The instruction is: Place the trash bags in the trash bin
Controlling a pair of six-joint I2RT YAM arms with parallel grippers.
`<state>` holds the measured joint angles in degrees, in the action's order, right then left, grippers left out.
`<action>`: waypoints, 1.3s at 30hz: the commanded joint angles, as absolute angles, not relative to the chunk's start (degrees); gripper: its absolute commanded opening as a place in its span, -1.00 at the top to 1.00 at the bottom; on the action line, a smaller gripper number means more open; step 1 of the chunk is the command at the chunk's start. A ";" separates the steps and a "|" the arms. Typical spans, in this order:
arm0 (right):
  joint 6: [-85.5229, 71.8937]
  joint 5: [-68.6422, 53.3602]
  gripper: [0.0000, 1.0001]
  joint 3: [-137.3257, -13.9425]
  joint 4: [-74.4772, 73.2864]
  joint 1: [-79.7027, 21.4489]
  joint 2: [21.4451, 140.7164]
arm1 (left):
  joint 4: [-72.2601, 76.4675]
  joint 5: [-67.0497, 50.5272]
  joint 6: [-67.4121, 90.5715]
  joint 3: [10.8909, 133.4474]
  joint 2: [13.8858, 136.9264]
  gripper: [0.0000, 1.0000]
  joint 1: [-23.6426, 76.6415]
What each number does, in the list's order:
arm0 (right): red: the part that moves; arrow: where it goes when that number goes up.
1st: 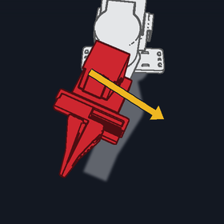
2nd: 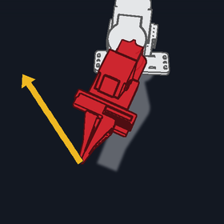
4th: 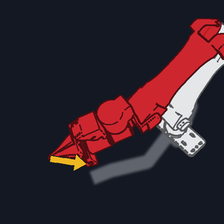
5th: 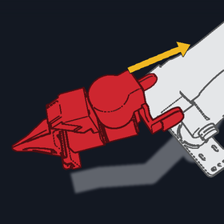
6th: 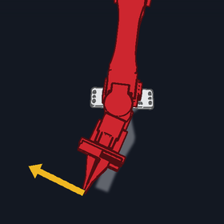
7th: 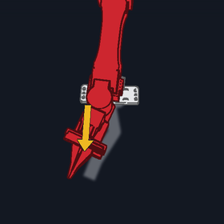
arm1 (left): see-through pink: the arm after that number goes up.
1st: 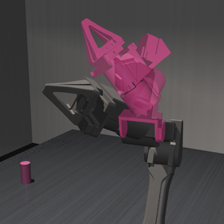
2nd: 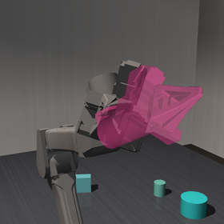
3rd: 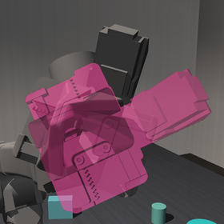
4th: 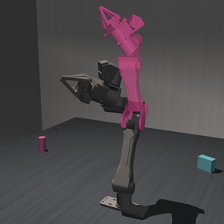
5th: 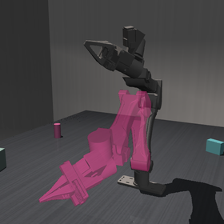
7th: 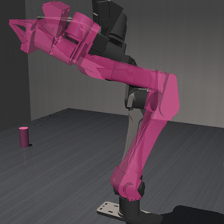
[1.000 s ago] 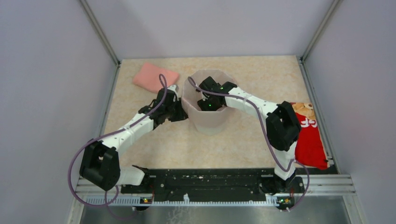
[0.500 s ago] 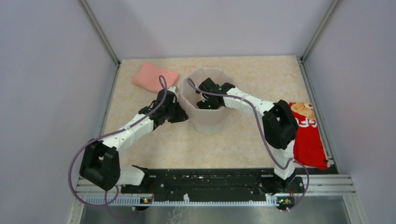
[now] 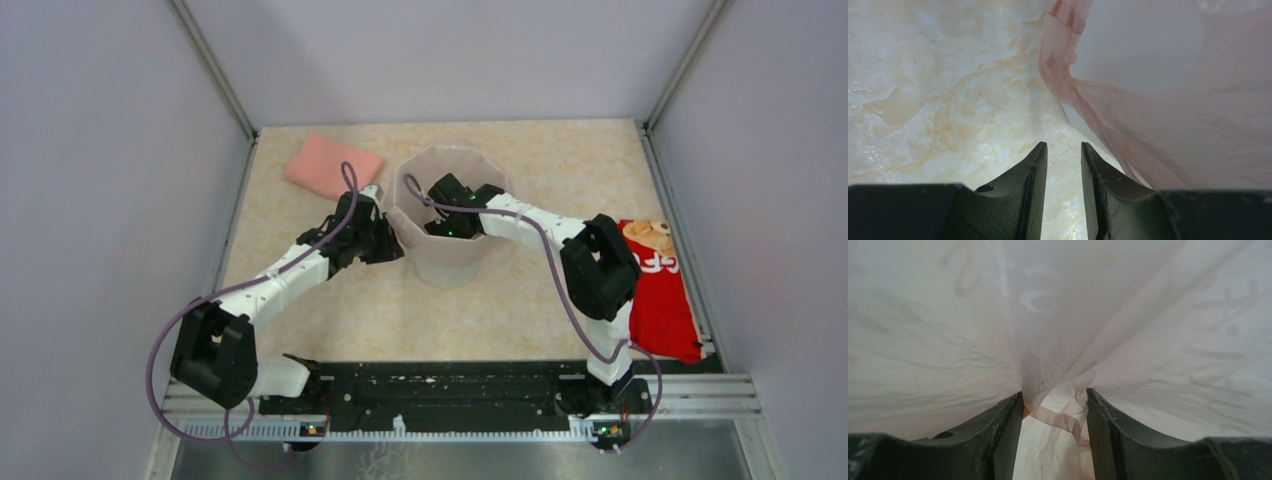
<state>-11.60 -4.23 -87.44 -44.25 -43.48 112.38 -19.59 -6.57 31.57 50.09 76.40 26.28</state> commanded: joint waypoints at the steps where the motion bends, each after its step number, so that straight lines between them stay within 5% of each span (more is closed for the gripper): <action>1: -12.13 -4.36 0.03 -85.20 -43.04 -42.98 112.88 | -18.58 -7.22 31.36 51.18 75.50 0.25 26.06; 39: -10.50 -7.77 0.02 -94.14 -55.88 -42.96 120.08 | -20.82 -6.28 30.74 52.09 70.48 0.23 26.00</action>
